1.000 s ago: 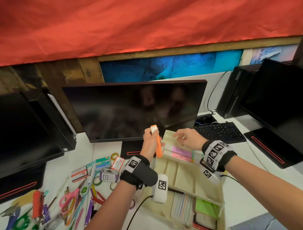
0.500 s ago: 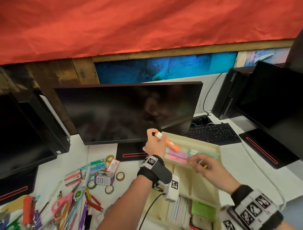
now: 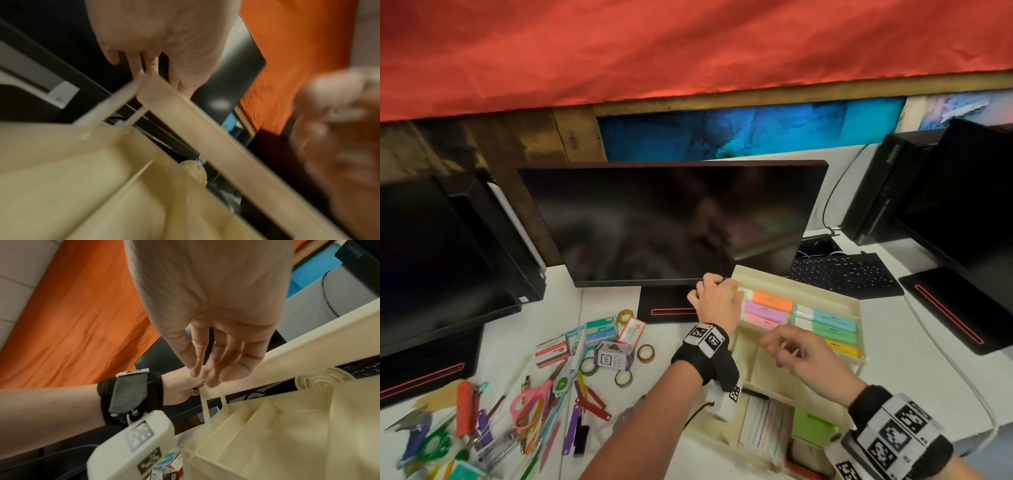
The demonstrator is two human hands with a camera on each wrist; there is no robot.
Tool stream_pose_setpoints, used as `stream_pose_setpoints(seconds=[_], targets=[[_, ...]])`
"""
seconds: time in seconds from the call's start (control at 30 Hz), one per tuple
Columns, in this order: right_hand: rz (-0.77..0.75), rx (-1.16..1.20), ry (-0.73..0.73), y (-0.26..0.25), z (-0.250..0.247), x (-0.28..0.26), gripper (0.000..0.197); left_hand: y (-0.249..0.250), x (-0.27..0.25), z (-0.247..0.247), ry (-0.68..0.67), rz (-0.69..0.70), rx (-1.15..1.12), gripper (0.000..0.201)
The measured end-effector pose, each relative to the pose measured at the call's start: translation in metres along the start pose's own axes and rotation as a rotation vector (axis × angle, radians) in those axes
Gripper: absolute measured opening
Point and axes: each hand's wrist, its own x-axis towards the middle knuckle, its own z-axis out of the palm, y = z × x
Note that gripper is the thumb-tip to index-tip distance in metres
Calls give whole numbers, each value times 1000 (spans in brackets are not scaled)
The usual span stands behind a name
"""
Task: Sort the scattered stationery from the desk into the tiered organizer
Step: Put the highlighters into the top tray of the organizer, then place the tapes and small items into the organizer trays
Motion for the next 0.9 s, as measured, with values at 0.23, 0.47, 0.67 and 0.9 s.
stream_pose_setpoints(seconds=[0.23,0.47,0.67,0.9], targets=[[-11,-34,-168,-26,45,9,30,-72,-47,-56,41,53,-416,18],[-32,-109,-500,-46,147,16,25,-213,-142,-93,29,-347,-457,10],[-5,-234,-716,-50,226,10,25,-294,-191,-113,-41,-483,-331,16],[85,-439,-462,-52,258,4,19,-312,-186,-127,-110,-413,-230,24]])
